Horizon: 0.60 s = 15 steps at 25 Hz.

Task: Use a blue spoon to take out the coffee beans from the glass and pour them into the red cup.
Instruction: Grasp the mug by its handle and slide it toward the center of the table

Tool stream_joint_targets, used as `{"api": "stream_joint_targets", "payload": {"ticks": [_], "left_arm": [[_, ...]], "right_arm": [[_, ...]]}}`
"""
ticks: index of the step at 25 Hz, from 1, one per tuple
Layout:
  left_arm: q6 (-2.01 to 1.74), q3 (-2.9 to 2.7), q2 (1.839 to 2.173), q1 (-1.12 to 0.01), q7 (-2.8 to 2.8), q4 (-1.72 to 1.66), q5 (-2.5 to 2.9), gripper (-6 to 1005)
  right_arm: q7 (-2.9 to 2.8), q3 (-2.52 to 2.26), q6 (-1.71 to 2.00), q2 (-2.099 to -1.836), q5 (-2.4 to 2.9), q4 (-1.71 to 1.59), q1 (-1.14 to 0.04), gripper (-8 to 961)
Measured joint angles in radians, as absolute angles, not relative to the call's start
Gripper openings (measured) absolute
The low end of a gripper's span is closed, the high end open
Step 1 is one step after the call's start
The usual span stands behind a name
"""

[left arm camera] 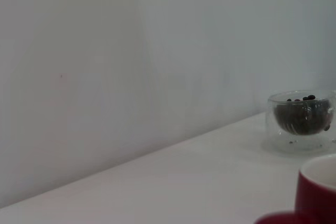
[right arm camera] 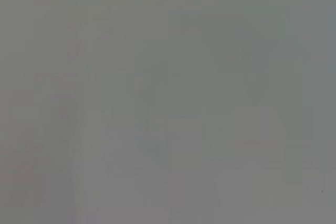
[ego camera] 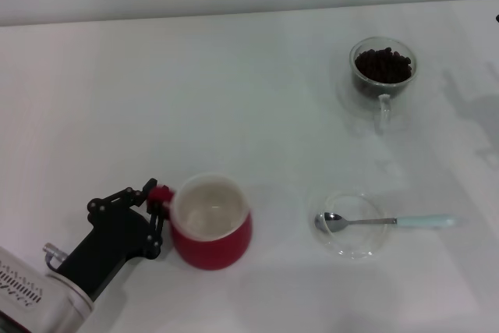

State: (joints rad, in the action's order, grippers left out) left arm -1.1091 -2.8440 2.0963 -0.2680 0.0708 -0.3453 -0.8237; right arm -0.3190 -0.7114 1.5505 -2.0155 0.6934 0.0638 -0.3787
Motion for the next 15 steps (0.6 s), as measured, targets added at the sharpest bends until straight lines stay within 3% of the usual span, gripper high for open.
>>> {"api": "stream_joint_targets", "payload": {"ticks": [14,15], "left_arm": [[-1.115,-2.836,2.094,-0.251,0.067,-0.345,-0.832,302],[-1.115,-2.836,2.094,-0.25,0.066,-0.345,-0.833,376]], "right_arm": [[-0.319,-0.711,1.562,-2.016,0.693,0.072,-0.377,857],[-0.319,-0.71,1.564,-2.016,0.693,0.072,-0.377,857]]}}
